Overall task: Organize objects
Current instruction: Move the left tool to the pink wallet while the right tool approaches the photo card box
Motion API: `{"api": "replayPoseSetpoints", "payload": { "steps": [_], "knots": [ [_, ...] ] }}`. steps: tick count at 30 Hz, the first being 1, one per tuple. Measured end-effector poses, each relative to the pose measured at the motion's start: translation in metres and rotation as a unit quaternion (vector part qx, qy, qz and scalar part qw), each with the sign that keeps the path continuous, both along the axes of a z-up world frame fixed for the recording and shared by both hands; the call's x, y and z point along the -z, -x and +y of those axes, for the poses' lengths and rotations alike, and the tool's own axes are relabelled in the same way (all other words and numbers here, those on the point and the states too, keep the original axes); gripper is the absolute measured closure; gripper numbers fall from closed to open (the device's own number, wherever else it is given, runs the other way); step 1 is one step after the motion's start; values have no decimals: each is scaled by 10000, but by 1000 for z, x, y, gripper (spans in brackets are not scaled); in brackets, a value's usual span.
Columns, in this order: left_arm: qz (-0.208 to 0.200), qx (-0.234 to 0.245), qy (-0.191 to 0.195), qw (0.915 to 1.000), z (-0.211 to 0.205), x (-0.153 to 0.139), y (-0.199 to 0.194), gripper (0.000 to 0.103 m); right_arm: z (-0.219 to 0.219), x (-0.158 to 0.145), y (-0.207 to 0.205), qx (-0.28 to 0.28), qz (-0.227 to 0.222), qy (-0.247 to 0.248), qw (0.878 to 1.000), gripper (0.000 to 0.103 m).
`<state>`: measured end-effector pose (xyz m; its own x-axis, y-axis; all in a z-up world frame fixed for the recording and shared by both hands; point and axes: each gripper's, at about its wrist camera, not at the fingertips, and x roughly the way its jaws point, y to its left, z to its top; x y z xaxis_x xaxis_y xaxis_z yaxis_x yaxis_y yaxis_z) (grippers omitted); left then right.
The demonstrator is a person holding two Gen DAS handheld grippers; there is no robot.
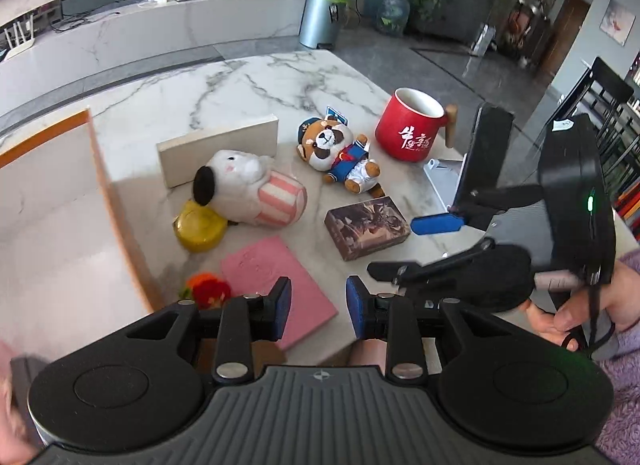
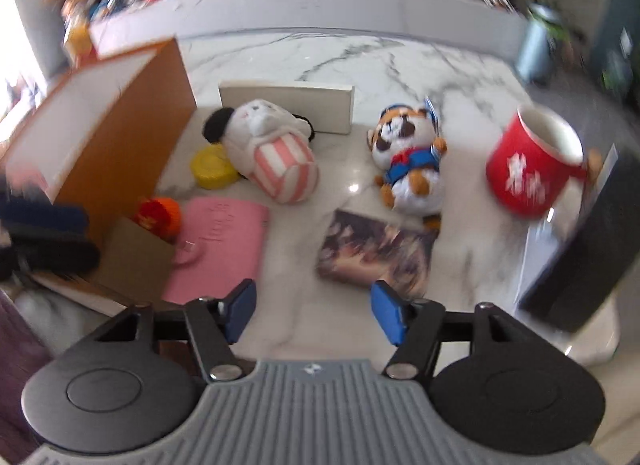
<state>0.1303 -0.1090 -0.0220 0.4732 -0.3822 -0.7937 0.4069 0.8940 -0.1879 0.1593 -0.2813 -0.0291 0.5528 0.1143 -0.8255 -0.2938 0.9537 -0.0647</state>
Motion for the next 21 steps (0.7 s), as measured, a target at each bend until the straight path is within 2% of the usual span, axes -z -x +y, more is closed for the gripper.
{"api": "replayPoseSetpoints", "payload": {
  "steps": [3, 8, 10, 13, 17, 21],
  "knots": [
    [115, -11, -154, 9998, -12, 14, -24, 68, 5, 13, -14, -706, -62, 455, 9964, 26],
    [240, -73, -371, 9990, -25, 35, -50, 68, -1, 35, -39, -1327, -69, 807, 9878, 26],
    [264, -50, -425, 9987, -29, 41, -58, 68, -7, 41, -50, -1411, -4, 711, 9874, 25],
    [277, -51, -536, 9982, -31, 46, -65, 68, -15, 46, -61, -1420, -56, 484, 9887, 16],
    [378, -94, -533, 9978, -31, 53, -73, 68, -24, 54, -72, -1414, 6, 311, 9895, 10],
    [432, -101, -621, 9971, -30, 58, -73, 68, -27, 60, -77, -1231, 79, 90, 9923, 8]
  ]
}}
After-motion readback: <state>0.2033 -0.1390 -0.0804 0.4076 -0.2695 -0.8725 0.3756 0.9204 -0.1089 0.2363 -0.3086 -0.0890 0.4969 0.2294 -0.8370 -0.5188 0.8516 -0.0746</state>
